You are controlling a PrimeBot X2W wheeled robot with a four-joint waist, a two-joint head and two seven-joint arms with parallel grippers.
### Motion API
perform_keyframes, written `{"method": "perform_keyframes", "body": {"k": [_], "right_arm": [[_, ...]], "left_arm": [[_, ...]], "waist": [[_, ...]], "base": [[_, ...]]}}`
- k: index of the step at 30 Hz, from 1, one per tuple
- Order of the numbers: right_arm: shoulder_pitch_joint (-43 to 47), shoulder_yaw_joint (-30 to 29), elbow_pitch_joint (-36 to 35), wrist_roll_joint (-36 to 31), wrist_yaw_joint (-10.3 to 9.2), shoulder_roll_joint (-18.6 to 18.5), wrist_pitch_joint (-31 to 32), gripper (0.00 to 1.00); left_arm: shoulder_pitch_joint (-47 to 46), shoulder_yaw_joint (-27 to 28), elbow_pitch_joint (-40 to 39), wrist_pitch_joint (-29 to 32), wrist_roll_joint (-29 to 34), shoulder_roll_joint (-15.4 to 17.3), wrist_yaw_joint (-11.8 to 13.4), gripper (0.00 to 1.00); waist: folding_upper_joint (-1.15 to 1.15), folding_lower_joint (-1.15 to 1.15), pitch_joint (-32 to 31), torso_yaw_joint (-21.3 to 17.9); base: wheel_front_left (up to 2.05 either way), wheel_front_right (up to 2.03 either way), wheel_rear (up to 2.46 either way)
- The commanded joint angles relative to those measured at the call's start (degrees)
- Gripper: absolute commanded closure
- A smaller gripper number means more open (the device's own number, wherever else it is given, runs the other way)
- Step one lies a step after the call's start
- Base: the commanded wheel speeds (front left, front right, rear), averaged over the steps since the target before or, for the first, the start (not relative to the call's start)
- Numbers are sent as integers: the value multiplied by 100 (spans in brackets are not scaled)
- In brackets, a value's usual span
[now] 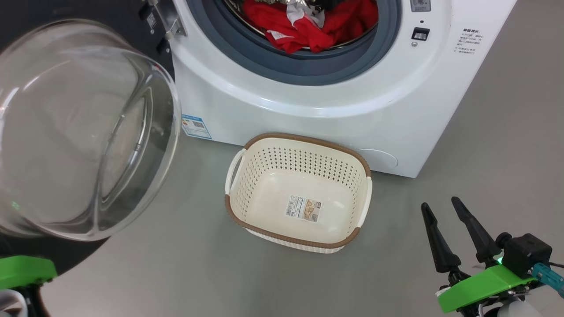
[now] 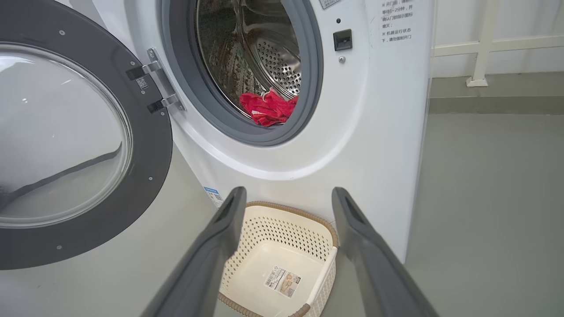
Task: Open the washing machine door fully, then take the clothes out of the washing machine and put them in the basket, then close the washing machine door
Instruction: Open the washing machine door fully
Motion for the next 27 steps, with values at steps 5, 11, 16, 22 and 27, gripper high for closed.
{"method": "perform_keyframes", "body": {"k": [5, 11, 16, 22, 27], "right_arm": [[-195, 164, -147, 89, 2, -80, -52, 0], [-177, 173, -129, 83, 2, -59, -52, 0], [-121, 200, -100, 80, 2, -14, -52, 0], [-81, 184, -107, 78, 2, 15, -52, 0], [-25, 113, -115, 81, 2, 37, -52, 0]], "left_arm": [[-358, 553, 227, -23, 186, 410, -132, 100], [-401, 676, 341, -23, 341, 343, -308, 100], [-235, 651, 252, -23, 426, 216, -442, 100], [64, 548, 53, -23, 426, 121, -595, 100], [374, 327, -211, -23, 379, 81, -661, 82]], "waist": [[0, 0, 19, -30], [0, 0, -59, -39], [0, 0, -199, -52], [0, 0, -338, -89], [0, 0, -442, -132]], "base": [[0, 0, 0], [0, 0, 0], [0, 0, 0], [0, 0, 0], [0, 0, 0]]}}
